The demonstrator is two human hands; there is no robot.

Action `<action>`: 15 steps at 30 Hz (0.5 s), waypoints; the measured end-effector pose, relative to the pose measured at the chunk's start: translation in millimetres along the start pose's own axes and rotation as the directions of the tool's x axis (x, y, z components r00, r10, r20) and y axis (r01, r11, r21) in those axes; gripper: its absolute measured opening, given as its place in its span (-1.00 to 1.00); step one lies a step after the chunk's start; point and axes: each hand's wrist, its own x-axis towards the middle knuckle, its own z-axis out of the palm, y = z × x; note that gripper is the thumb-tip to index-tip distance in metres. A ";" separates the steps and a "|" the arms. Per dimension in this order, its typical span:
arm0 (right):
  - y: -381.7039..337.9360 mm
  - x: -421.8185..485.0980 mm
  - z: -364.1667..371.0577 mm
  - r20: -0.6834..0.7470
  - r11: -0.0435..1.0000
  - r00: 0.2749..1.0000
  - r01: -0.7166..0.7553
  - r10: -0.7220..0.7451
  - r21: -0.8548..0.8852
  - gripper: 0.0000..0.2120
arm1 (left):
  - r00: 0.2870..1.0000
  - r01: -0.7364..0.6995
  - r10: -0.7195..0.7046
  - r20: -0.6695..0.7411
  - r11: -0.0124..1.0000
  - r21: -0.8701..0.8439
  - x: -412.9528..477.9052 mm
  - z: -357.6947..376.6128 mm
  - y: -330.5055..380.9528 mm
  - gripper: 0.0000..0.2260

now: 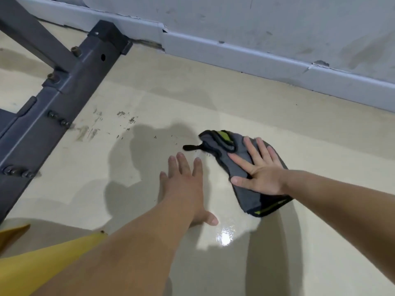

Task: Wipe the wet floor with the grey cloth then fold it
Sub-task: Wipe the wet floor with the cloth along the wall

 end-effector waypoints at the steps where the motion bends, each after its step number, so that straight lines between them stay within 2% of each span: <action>1: 8.3 7.8 -9.9 -0.012 0.996 0.997 -0.074 0.074 0.053 -0.26 | 1.000 0.000 0.000 0.002 1.000 -0.004 -0.1 -0.3 -0.3 0.44; 4: 32.4 12.2 -24.3 -0.067 0.953 0.960 -0.261 0.274 0.153 -0.20 | 1.000 0.001 -0.001 0.002 1.000 -0.019 -0.5 -1.7 -1.5 0.44; 6: 55.1 -0.3 -19.1 -0.102 0.887 0.901 -0.386 0.421 0.255 -0.16 | 1.000 -0.001 0.001 0.018 1.000 -0.025 -0.3 -2.6 -1.4 0.45; 9: 77.3 -30.4 16.6 -0.136 0.708 0.732 -0.566 0.667 0.422 -0.08 | 1.000 0.001 -0.001 0.026 1.000 -0.018 0.1 -4.1 -0.8 0.45; 11: 68.0 -48.6 48.0 -0.172 0.621 0.634 -0.605 0.754 0.498 -0.07 | 1.000 -0.001 0.001 0.022 1.000 -0.015 0.2 -3.9 -0.8 0.45; 13: 39.9 -61.0 74.8 -0.183 0.606 0.611 -0.612 0.770 0.507 -0.11 | 1.000 0.001 0.000 0.017 1.000 -0.014 -0.6 -3.1 -1.1 0.46; 15: -1.7 -68.9 95.2 -0.188 0.639 0.642 -0.599 0.743 0.482 -0.16 | 1.000 0.003 -0.002 0.007 1.000 -0.017 -0.9 -2.6 -1.3 0.46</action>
